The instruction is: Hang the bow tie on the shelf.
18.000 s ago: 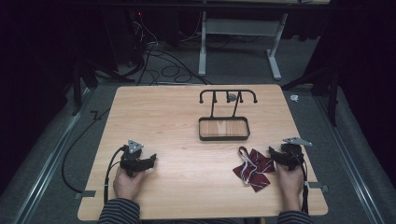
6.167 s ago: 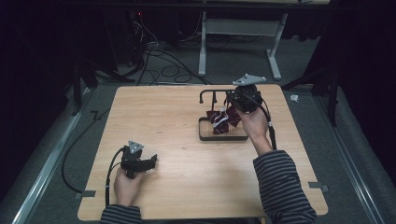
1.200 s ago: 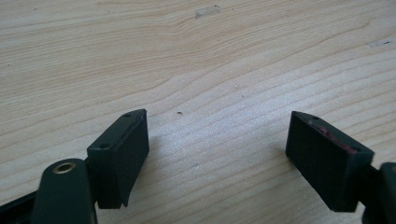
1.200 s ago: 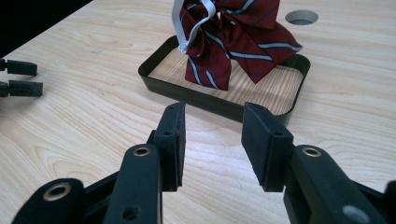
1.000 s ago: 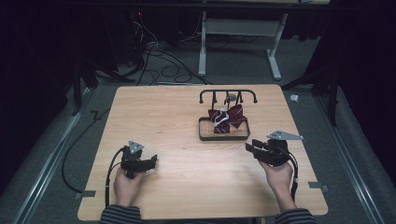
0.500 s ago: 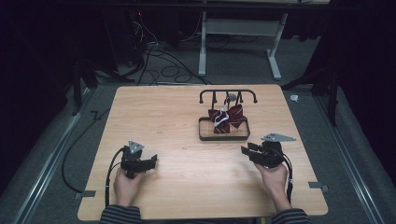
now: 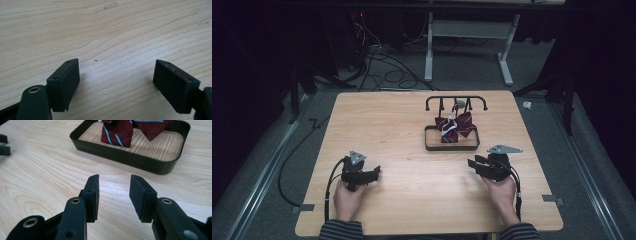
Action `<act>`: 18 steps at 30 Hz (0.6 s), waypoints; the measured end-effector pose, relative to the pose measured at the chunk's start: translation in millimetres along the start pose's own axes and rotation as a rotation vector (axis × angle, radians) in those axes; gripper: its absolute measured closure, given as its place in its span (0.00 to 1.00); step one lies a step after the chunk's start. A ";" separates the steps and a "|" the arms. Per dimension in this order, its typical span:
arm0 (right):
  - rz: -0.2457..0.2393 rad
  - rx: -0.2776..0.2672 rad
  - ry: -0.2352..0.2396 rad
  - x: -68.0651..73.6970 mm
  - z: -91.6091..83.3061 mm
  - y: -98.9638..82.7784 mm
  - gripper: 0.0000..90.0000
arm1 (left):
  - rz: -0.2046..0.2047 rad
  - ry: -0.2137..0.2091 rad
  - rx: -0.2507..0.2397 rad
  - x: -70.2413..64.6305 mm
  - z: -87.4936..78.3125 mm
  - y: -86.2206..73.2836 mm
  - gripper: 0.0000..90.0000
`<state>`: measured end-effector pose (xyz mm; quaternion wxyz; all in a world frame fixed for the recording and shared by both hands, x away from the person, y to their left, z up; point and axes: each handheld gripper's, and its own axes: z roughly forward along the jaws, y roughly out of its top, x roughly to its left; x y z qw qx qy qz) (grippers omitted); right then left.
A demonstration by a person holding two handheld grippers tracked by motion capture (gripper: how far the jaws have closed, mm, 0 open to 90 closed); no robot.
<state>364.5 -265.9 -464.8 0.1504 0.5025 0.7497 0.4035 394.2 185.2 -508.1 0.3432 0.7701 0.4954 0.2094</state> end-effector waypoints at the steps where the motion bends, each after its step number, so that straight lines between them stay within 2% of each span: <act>1: -0.004 0.001 -0.003 0.0 1.3 -0.5 0.68 | 0.000 0.000 0.000 0.0 0.0 0.0 0.24; 18: -0.055 0.047 -0.042 7.2 22.6 -4.1 0.68 | 0.001 -0.001 0.001 -0.1 -0.1 0.0 0.24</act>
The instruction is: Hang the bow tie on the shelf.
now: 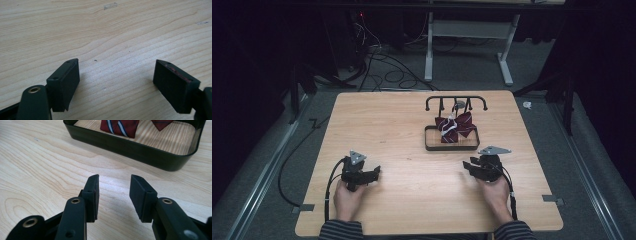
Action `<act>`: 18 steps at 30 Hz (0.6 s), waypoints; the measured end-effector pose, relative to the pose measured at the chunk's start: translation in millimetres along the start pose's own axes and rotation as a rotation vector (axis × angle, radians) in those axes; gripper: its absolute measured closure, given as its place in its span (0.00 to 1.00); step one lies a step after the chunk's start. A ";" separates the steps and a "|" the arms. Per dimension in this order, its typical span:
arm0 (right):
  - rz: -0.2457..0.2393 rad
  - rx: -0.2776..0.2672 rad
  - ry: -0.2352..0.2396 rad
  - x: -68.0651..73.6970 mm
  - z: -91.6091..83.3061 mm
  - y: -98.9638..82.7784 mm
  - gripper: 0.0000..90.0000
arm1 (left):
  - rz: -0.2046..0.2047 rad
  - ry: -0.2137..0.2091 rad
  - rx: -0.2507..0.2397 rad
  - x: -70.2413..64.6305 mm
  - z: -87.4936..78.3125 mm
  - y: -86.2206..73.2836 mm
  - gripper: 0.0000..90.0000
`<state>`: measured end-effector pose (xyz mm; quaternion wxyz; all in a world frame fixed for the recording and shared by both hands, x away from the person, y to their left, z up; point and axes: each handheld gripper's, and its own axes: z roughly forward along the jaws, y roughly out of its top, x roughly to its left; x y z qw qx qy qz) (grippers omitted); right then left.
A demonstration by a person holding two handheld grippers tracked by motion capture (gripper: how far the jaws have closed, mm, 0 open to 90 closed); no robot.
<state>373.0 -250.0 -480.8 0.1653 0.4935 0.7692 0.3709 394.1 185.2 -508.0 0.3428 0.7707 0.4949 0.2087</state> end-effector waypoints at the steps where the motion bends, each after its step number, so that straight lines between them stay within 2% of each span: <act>1: 0.000 0.000 0.000 0.0 0.0 0.0 0.68 | 0.000 0.000 0.000 0.0 0.0 0.0 0.24; 18: -0.046 0.042 -0.047 6.7 15.4 -4.5 0.66 | 0.000 0.001 0.000 -0.1 0.0 0.0 0.24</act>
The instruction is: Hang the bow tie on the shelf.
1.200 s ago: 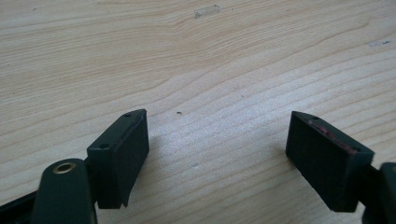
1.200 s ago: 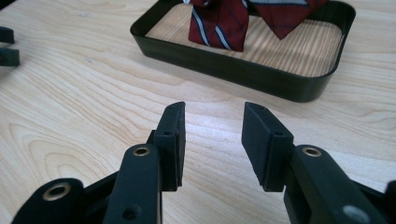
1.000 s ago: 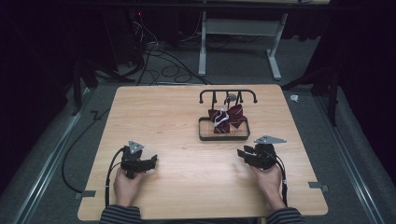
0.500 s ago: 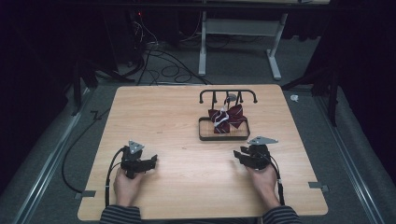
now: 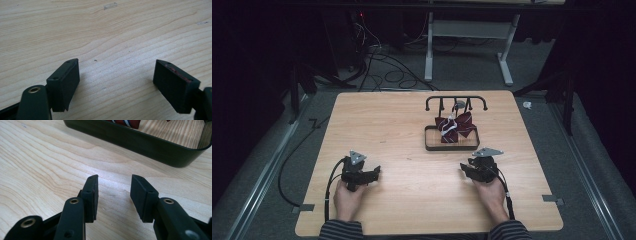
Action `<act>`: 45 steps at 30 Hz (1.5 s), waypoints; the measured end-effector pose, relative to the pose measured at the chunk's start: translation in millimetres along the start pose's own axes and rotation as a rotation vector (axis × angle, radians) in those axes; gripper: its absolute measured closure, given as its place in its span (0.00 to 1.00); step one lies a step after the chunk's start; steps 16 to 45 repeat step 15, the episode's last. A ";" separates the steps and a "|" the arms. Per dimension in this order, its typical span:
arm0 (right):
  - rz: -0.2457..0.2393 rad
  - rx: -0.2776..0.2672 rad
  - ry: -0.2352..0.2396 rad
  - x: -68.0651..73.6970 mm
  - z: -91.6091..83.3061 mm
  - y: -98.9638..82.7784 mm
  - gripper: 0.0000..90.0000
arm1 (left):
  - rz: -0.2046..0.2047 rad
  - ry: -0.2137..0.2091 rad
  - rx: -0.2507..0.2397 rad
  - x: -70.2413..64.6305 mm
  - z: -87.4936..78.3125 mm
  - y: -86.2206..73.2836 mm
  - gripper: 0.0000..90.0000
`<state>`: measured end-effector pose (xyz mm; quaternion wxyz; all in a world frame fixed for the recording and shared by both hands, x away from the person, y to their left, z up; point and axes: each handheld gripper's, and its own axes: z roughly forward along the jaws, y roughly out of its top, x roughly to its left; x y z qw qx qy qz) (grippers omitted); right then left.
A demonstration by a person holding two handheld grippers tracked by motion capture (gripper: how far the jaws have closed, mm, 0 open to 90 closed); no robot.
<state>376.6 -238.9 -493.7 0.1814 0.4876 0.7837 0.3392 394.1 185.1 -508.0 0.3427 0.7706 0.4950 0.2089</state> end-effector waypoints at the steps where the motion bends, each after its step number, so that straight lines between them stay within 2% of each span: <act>1: -0.008 0.008 -0.011 1.3 0.9 -0.3 0.66 | 0.000 0.000 0.000 0.0 0.0 0.0 0.24; 2: -0.008 0.008 -0.011 1.3 0.9 -0.3 0.66 | 0.000 0.000 0.000 0.0 0.0 0.0 0.24; 3: -0.043 0.013 -0.035 4.1 3.2 -2.0 0.65 | 0.000 0.000 0.000 0.0 0.0 0.0 0.24; 4: -0.051 0.006 -0.038 5.1 3.4 -2.8 0.65 | 0.000 0.000 0.000 0.0 0.0 0.0 0.24; 10: -0.048 -0.036 -0.036 5.5 4.3 -8.0 0.63 | 0.001 -0.001 0.000 0.0 -0.1 -0.1 0.24; 45: -0.049 -0.035 -0.037 5.5 4.3 -8.0 0.63 | 0.001 -0.001 0.000 0.0 -0.1 -0.1 0.24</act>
